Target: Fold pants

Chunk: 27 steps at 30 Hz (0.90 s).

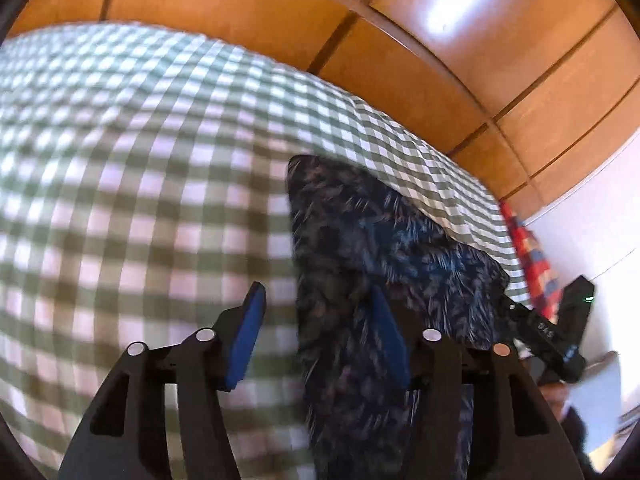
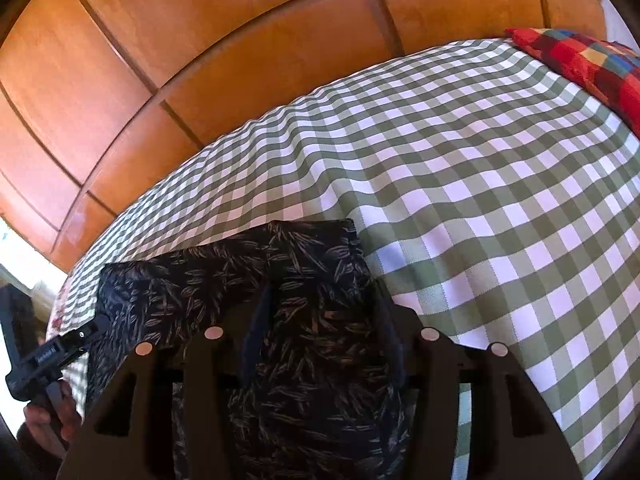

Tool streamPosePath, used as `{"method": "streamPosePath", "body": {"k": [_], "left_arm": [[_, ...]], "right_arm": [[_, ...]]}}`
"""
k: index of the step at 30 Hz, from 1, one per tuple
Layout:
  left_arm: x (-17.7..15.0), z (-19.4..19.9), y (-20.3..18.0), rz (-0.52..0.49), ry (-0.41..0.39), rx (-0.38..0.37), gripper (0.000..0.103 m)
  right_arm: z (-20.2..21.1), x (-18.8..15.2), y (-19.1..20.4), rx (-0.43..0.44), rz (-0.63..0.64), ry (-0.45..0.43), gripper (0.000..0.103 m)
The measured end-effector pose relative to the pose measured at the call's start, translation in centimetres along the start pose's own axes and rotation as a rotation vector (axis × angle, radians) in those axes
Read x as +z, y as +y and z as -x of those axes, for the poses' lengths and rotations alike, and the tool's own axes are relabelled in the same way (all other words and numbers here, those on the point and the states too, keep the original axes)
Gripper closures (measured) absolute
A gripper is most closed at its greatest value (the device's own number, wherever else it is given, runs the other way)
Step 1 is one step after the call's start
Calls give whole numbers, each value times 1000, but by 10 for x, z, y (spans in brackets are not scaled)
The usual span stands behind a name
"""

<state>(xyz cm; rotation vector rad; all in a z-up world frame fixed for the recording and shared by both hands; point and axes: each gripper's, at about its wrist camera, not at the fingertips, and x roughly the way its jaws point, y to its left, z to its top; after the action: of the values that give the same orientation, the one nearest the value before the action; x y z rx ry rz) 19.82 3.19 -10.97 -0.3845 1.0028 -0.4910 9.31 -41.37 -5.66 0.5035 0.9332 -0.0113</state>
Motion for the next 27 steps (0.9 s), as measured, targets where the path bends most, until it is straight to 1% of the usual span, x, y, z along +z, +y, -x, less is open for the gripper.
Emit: {"method": "streamPosePath", "body": {"k": [1, 3, 5, 7, 11, 12, 13, 15, 16, 17, 19, 20, 22, 25, 27], "left_arm": [[-5, 2, 3, 2, 11, -12, 49], [-15, 4, 6, 2, 36, -54, 46], [-22, 2, 4, -1, 48, -89, 46], [-25, -2, -2, -14, 56, -106, 46], [-28, -10, -7, -30, 70, -111, 46], [-28, -11, -7, -33, 69, -119, 50], [-29, -11, -6, -34, 75, -150, 64], [-31, -11, -9, -35, 64, -164, 75], [-33, -10, -15, -55, 51, -160, 80], [-35, -6, -20, -76, 37, -149, 83], [-36, 1, -29, -104, 10, -146, 85], [-35, 10, -33, -116, -14, -159, 85], [-32, 21, -38, -138, -45, -166, 86], [-19, 35, -46, -198, -84, -144, 86], [-9, 42, -44, -220, -100, -124, 86]], "right_arm": [[1, 0, -1, 17, 2, 11, 42], [4, -3, -4, 58, 30, 47, 34], [7, -10, -5, 86, 58, 76, 34], [11, -16, -6, 102, 72, 90, 34], [14, -24, -12, 152, 59, 130, 35], [14, -25, -14, 160, 58, 139, 34], [15, -25, -15, 171, 54, 147, 34], [16, -28, -17, 194, 56, 170, 35], [17, -30, -15, 191, 74, 178, 41], [19, -32, -14, 181, 87, 179, 43], [23, -38, -7, 163, 114, 180, 56], [25, -40, -3, 151, 130, 179, 59], [31, -41, 7, 122, 160, 172, 68], [39, -37, 19, 124, 185, 157, 72], [40, -33, 28, 135, 203, 145, 73]]}}
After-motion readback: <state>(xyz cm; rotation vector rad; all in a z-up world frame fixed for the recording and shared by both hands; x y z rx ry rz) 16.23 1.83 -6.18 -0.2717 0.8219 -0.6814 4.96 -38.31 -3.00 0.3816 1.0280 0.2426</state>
